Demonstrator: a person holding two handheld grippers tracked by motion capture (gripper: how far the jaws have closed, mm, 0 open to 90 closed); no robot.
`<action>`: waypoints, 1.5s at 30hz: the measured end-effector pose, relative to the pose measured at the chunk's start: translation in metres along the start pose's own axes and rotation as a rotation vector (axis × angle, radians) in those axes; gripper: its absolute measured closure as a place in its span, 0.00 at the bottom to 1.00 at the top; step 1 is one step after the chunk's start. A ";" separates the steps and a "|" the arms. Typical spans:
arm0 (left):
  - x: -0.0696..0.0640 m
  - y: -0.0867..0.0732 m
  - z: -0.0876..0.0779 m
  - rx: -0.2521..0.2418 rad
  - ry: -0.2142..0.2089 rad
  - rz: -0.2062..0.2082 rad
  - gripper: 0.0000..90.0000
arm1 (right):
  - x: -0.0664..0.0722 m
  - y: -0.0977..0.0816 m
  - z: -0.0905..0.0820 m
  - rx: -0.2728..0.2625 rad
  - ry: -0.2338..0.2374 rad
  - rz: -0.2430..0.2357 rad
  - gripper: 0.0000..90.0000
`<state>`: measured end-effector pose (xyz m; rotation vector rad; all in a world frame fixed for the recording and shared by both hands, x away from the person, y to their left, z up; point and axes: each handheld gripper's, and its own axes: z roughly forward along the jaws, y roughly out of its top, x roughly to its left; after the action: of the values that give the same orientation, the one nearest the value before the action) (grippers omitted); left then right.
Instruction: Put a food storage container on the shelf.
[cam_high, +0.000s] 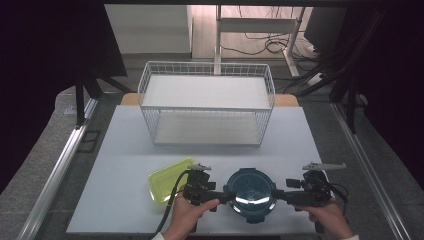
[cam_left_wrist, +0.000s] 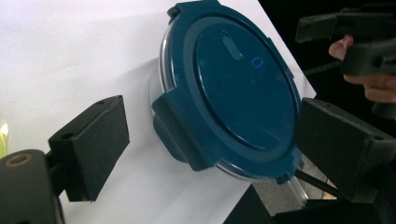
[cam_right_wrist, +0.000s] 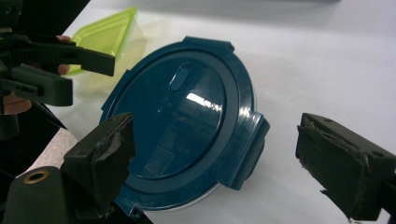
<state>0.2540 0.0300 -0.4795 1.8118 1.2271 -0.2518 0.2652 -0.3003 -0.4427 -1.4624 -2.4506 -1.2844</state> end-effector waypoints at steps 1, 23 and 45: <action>0.001 0.000 0.001 0.003 -0.007 -0.008 0.11 | 0.000 -0.001 0.001 0.004 0.004 0.004 0.13; 0.009 -0.004 0.032 0.075 -0.003 -0.075 0.11 | -0.010 -0.010 0.027 0.079 0.053 0.094 0.13; 0.009 -0.006 0.040 0.077 -0.075 -0.138 0.26 | -0.017 -0.016 0.040 0.136 0.093 0.247 0.27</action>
<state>0.2655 0.0054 -0.5109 1.7680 1.3064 -0.4464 0.2779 -0.2903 -0.4867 -1.5713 -2.1694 -1.0901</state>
